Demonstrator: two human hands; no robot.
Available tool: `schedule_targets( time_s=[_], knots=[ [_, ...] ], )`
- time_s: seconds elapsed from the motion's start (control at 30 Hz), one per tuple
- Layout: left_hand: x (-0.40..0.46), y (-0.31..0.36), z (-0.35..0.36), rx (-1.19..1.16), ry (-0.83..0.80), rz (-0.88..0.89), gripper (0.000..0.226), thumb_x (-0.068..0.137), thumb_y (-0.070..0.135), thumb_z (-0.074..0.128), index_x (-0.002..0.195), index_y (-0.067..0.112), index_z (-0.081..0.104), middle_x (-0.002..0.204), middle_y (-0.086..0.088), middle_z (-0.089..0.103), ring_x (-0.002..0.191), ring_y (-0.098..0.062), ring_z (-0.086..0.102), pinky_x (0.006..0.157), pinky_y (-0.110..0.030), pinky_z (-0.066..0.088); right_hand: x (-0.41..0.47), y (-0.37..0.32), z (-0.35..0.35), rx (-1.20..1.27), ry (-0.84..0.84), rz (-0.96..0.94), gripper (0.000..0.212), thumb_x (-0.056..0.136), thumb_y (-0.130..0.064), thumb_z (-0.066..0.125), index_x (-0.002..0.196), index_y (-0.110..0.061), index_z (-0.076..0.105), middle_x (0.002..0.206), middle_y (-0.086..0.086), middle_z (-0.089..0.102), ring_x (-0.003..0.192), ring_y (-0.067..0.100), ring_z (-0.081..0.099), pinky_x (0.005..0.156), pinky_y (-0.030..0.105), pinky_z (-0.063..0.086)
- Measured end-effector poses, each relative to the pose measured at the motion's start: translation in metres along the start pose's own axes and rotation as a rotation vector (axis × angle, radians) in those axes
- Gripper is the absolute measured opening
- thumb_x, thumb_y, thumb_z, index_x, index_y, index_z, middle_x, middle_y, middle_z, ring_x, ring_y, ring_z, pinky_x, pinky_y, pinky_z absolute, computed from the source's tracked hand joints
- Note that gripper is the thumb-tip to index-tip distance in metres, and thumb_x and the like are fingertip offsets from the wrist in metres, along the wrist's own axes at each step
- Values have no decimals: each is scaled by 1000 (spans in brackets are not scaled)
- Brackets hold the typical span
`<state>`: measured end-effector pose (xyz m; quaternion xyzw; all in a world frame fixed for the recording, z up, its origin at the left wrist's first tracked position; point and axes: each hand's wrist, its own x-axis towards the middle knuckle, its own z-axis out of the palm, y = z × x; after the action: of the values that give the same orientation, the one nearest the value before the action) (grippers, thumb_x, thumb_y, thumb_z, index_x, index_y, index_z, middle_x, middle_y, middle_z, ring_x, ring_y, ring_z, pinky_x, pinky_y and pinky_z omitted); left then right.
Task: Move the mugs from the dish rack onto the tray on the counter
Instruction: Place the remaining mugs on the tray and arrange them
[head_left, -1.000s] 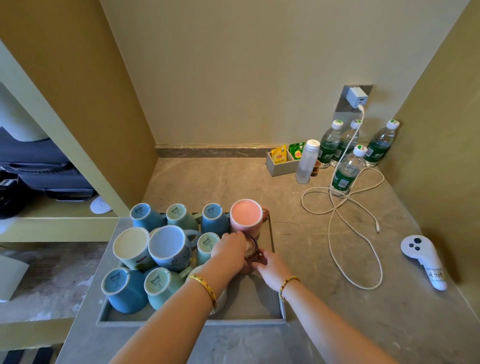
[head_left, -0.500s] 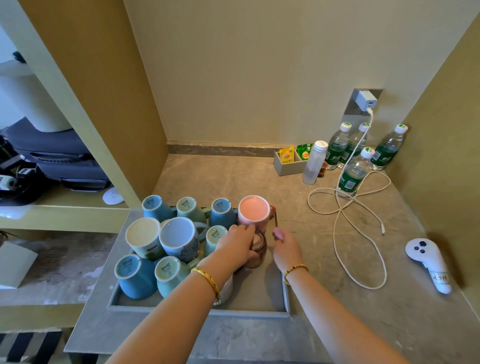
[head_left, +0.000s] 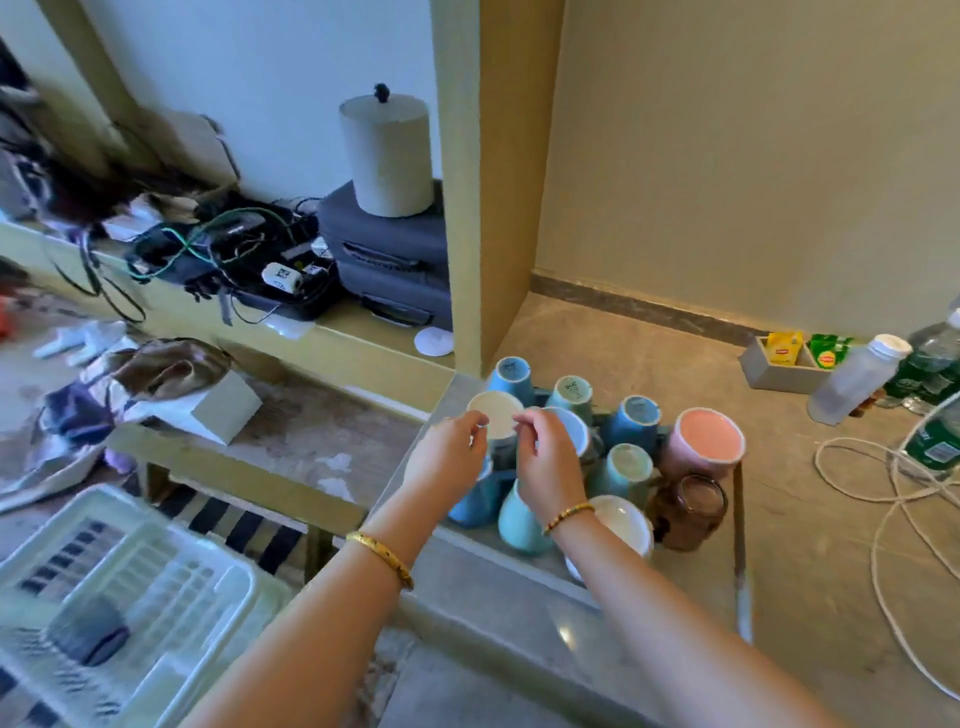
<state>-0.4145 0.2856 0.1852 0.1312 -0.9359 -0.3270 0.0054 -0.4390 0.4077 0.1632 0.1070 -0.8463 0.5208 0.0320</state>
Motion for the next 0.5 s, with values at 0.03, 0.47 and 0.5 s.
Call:
schedule_targets(
  time_s=[0.03, 0.47, 0.5],
  knots=[
    [-5, -22, -13, 0, 20, -46, 29, 96, 24, 40, 118, 20, 58, 111, -9, 66, 100, -28, 60, 84, -36, 50, -5, -9, 21, 3, -50, -7, 21, 93, -3, 43, 104, -3, 61, 106, 14, 63, 101, 24, 57, 84, 18, 37],
    [-100, -280, -135, 71, 64, -376, 34, 98, 17, 31, 122, 18, 54, 104, -7, 66, 83, -23, 61, 61, -26, 41, -86, -105, 276, -160, -524, -51, 26, 96, -11, 37, 109, -10, 60, 114, 8, 57, 101, 22, 56, 86, 31, 45],
    [-107, -294, -136, 122, 6, -379, 35, 98, 16, 30, 125, 17, 52, 105, -7, 66, 85, -23, 62, 62, -27, 42, -92, -106, 290, -173, -557, -43, 26, 96, -10, 37, 109, -9, 59, 115, 9, 58, 103, 23, 56, 88, 31, 45]
  ],
)
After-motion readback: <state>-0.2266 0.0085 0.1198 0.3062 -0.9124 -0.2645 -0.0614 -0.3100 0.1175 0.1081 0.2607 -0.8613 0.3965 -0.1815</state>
